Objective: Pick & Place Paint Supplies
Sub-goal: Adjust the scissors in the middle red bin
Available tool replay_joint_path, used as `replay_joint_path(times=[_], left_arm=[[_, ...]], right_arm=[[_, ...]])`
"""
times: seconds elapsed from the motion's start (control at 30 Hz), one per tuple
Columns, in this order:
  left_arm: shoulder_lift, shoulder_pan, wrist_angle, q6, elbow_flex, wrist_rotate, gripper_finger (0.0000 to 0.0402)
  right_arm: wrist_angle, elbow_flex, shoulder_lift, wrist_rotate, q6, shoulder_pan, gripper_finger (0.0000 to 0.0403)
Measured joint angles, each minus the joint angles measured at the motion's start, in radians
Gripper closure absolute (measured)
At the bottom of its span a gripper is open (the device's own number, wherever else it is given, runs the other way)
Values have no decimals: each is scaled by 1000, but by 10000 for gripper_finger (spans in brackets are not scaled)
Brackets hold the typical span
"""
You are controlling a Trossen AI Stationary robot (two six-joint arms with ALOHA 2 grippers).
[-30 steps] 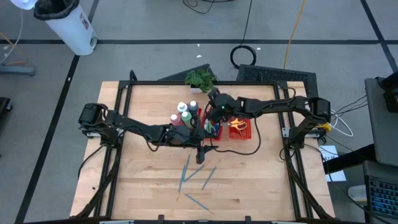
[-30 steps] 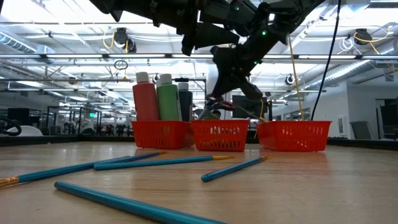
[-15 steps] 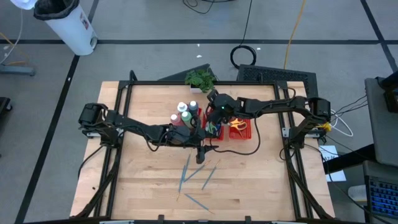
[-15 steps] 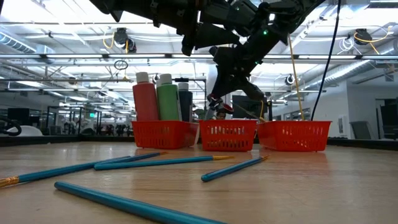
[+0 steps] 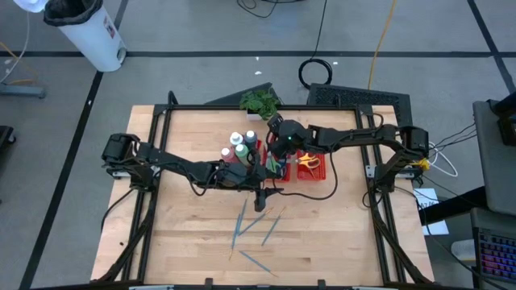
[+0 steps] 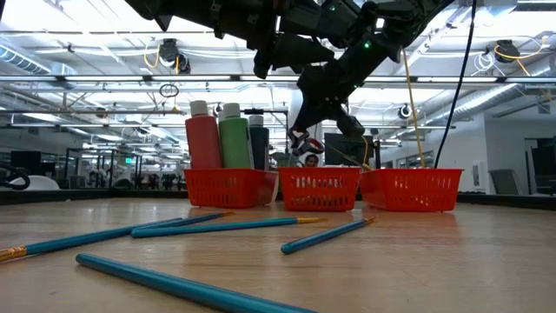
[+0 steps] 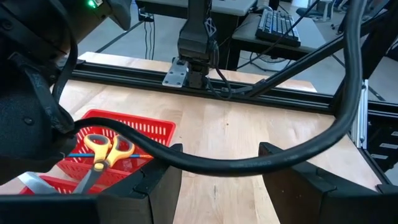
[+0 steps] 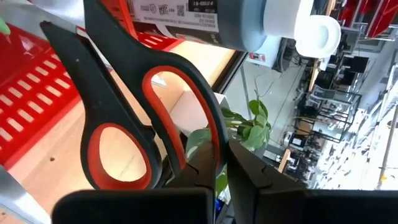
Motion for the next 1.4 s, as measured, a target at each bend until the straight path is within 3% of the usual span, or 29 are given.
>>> replay_joint_path(times=[0.2, 0.47, 0.83, 1.0, 1.1, 1.2, 1.4], left_arm=[[0, 0, 0, 6, 0, 1, 183], [0, 0, 0, 8, 0, 3, 183], [0, 0, 0, 8, 0, 2, 183], [0, 0, 0, 8, 0, 2, 183], [0, 0, 0, 8, 0, 1, 183], [0, 1, 0, 8, 0, 0, 183], [0, 6, -1, 8, 0, 1, 183]], right_arm=[[-7, 0, 0, -17, -19, 0, 393], [-33, 0, 0, -137, -12, 0, 383], [-14, 0, 0, -134, 8, -2, 287], [55, -1, -38, 72, 194, 52, 259], [-30, 0, -109, 97, 322, 77, 250], [-153, 0, -191, 33, 495, 87, 244], [-443, -22, -329, -232, 896, 52, 239]])
